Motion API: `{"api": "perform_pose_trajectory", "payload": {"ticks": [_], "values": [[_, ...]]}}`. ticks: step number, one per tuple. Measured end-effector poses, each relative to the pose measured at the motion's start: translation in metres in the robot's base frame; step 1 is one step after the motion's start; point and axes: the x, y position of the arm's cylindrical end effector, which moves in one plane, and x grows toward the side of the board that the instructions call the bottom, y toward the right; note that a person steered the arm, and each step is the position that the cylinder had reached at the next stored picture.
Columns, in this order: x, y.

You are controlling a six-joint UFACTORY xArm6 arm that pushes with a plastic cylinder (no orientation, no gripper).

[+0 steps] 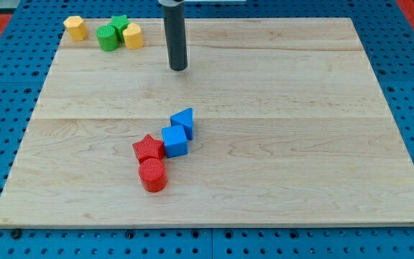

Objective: Move your arm a bit right

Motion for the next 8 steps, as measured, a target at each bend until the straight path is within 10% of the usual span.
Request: {"api": "perform_pose_trajectory", "payload": {"ticks": [8], "values": [[0.008,0.017]]}}
